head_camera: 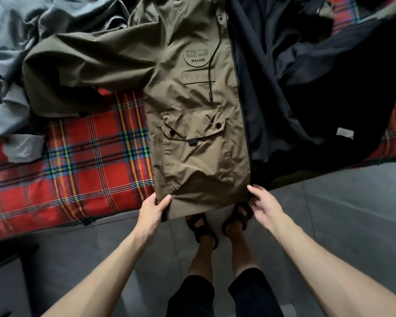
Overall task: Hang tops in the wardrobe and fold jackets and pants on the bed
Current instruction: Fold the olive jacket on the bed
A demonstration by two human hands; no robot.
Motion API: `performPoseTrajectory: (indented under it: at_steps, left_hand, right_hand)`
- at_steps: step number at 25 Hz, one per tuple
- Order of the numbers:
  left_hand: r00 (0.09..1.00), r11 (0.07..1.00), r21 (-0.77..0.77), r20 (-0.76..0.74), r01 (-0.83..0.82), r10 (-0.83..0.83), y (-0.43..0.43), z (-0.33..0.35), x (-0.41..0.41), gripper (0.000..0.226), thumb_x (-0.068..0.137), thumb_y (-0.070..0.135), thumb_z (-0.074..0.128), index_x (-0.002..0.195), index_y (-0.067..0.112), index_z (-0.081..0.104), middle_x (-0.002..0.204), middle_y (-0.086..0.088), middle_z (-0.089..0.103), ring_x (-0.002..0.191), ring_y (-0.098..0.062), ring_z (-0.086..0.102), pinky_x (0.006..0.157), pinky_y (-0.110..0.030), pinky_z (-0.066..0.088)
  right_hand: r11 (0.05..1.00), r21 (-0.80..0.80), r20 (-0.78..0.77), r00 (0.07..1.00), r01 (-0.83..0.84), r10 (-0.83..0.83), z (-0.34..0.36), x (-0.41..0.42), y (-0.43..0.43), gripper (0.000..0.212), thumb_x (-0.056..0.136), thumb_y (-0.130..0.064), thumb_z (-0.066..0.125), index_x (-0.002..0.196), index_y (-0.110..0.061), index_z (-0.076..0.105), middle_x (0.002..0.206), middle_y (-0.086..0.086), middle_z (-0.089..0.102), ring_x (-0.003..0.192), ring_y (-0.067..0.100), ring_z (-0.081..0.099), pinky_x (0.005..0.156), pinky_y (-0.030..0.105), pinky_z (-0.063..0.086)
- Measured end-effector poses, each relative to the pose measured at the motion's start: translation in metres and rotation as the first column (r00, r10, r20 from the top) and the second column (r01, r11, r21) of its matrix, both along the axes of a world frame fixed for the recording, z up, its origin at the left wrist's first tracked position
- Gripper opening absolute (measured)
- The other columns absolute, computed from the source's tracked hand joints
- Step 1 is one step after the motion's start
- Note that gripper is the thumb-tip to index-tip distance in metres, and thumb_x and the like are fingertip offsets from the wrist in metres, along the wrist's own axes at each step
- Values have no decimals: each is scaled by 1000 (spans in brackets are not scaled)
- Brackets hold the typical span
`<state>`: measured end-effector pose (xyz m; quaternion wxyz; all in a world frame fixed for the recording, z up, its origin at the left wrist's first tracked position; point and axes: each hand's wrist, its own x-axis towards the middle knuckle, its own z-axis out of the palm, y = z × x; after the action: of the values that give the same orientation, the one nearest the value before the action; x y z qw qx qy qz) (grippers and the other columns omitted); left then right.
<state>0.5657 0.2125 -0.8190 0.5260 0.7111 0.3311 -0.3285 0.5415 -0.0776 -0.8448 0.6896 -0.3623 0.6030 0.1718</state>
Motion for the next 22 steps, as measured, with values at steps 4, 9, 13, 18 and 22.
performPoseTrajectory:
  at_steps: [4,9,13,18,22]
  left_hand:
    - [999,1000,16,-22,-23,23,6,3,-6,18,92,24,66,107,14,70,103,-3,75,100,-23,69,92,-45,52]
    - [959,790,553,-66,265,-275,-10,23,4,41,87,19,68,122,14,47,116,-11,62,109,-34,58,93,-45,48]
    - [827,670,663,135,335,-546,-54,44,50,55,82,12,70,131,7,46,129,-16,49,118,-33,48,102,-43,39]
    - [855,925,127,352,358,-380,-156,80,122,30,91,28,67,118,20,56,116,2,65,102,-8,62,96,-30,49]
    - [797,887,3,438,462,-416,-255,97,186,45,89,48,60,127,24,54,128,7,62,112,-4,59,97,-20,43]
  right_hand:
    - [989,-141,2,999,-36,36,4,-7,-1,10,85,-2,70,87,-10,64,72,6,72,64,15,68,59,25,56]
    - [554,-416,-306,685,-721,661,19,-16,-14,9,84,-29,72,85,-22,67,85,0,72,78,18,67,72,29,49]
    - [141,-544,-482,445,-827,755,57,8,-49,15,88,-36,51,80,-27,60,77,-3,70,77,25,66,74,34,52]
    - [128,-893,-272,745,-431,609,104,87,-160,9,88,-30,63,95,-25,63,83,-2,67,83,26,63,69,33,46]
    - [51,-914,-279,713,-403,643,89,168,-276,58,84,-25,71,135,-9,50,133,15,54,124,32,50,102,36,38]
